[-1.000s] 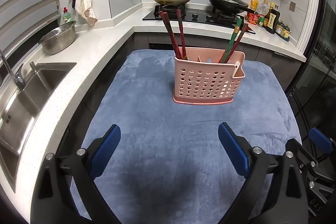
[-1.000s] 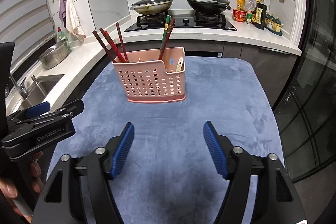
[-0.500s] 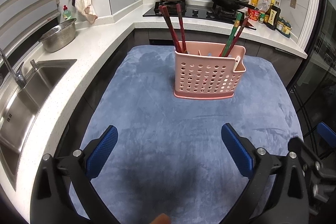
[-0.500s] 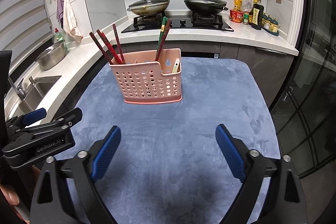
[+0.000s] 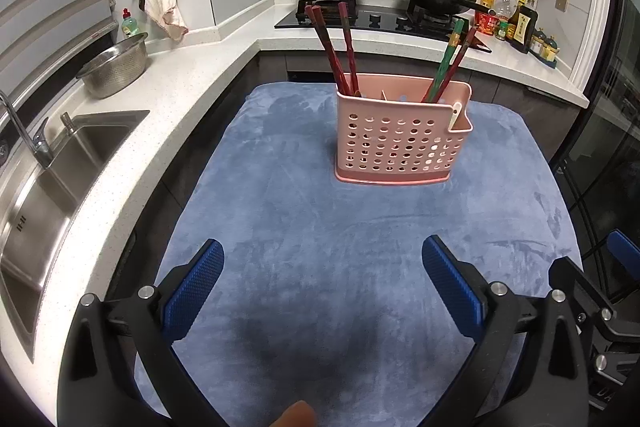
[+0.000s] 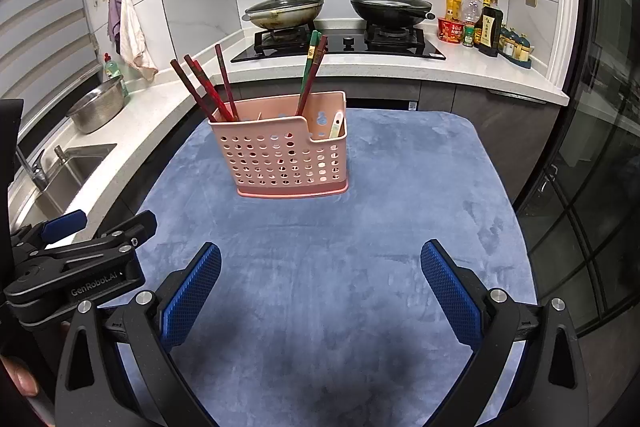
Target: Organize utensils
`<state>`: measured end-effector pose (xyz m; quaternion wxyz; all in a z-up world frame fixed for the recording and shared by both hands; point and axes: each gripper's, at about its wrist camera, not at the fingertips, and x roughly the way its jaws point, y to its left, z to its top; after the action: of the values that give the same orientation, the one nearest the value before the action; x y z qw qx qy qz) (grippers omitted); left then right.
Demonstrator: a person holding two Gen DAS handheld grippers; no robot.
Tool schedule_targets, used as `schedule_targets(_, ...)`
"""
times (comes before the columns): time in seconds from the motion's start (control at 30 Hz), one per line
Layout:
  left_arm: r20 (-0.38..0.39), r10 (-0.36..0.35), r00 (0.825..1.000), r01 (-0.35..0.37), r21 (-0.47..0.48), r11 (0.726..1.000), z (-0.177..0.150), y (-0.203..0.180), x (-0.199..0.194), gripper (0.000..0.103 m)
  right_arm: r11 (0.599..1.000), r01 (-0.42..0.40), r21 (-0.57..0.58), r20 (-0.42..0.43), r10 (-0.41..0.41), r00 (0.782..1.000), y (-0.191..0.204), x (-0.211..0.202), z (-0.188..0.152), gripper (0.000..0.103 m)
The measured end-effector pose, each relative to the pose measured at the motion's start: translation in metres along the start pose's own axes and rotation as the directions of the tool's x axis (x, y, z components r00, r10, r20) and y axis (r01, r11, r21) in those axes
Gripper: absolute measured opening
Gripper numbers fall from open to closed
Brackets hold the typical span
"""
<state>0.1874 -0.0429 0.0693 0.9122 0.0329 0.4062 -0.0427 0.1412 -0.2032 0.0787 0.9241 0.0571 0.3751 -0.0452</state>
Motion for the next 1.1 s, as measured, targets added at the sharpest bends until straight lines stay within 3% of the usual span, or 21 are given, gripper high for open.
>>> schedule_targets(1.1, -0.012, 0.025, 1.000, -0.025, 0.009, 1.000, -0.0051, -0.0058, 0.0039, 0.096, 1.000, 0.011, 0.012, -0.008, -0.011, 1.000, -0.0043, 0.0057, -0.0013, 0.096)
